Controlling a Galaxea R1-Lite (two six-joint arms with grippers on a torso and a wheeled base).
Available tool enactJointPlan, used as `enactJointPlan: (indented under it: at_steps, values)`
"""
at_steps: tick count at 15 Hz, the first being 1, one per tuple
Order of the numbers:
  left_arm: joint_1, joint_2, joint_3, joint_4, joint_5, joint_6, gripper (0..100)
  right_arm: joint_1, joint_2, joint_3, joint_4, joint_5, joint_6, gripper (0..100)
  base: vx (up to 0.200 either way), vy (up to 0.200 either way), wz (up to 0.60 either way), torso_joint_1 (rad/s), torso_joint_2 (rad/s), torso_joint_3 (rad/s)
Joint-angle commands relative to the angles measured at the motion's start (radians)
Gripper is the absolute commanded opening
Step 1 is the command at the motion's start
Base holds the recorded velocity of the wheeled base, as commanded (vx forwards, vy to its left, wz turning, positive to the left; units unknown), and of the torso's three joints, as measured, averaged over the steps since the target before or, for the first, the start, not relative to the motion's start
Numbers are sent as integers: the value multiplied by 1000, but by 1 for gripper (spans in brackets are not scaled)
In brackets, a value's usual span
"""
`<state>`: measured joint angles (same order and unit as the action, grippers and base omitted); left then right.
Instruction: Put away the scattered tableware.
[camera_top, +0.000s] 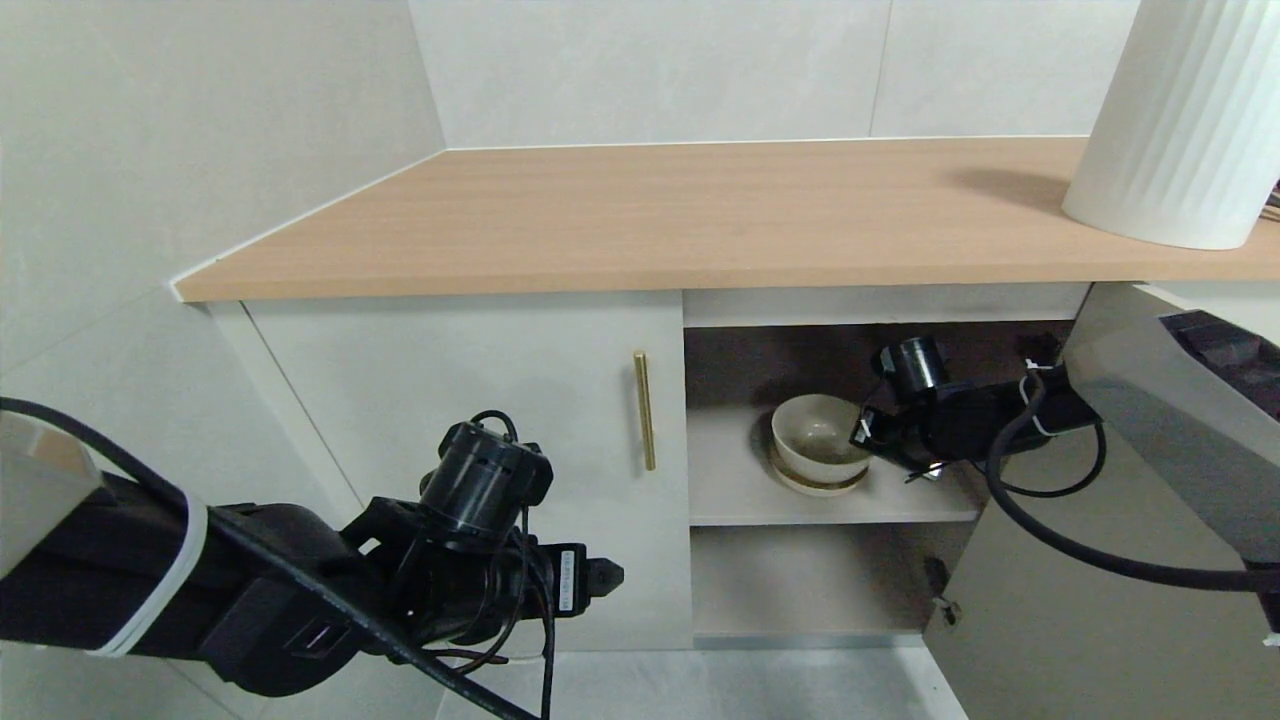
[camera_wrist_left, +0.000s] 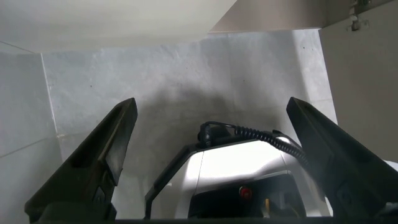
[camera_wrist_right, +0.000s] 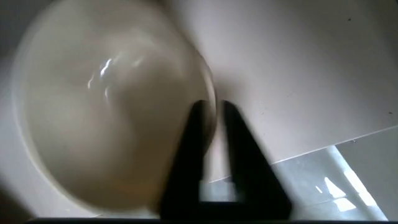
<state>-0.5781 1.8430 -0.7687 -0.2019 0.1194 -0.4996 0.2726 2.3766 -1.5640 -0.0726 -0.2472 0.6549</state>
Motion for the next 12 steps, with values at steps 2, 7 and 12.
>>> enactJointPlan:
  at_steps: [2,7,12]
  values:
    - [1,-1,0,-1,0,-1,100,4,-4,6,0,0,0,100,0,0,0,0,0,0]
    - [7,-19,-4,-1,3,-1,100,13,-66,58,11,9,-6,100,0,0,0,0,0,0]
    - [50,-240,5,52,11,27,100,106,-441,355,42,134,-152,100,0,0,0,0,0,0]
